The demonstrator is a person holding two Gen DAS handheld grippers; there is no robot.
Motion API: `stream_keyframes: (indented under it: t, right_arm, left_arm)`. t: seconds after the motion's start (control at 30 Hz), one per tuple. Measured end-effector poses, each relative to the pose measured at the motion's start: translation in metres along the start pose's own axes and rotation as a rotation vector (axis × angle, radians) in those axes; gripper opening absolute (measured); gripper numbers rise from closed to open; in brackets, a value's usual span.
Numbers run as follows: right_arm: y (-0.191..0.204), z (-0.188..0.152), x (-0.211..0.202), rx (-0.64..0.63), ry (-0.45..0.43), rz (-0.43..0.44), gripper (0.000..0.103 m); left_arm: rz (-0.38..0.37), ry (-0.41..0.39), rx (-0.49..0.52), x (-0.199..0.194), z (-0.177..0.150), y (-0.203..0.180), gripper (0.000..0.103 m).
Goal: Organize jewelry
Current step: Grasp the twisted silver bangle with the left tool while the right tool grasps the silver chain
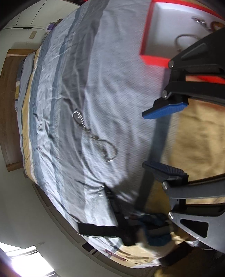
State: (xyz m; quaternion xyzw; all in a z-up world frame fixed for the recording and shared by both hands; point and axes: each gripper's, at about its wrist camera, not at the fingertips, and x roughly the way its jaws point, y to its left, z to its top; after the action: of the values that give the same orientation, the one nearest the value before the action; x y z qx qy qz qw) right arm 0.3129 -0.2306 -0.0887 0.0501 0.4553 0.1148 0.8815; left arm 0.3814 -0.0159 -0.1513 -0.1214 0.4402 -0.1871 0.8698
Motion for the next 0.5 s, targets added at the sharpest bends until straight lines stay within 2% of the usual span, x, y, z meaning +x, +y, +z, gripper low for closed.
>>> stream_keyframes:
  t: [0.1,0.27,0.5]
  right_arm:
    - [0.002,0.021,0.021,-0.003,-0.009,-0.009,0.048]
    - [-0.007,0.047,0.068,0.045,0.017,-0.036,0.048]
    - [-0.021,0.068,0.124,0.13,0.049,-0.005,0.05]
  left_arm:
    - [-0.02,-0.023,-0.017,-0.004,-0.01,0.0,0.003]
    - [0.069,-0.048,0.051,0.001,-0.015,-0.016,0.003]
    - [0.101,-0.058,0.063,0.006,-0.015,-0.015,0.006]
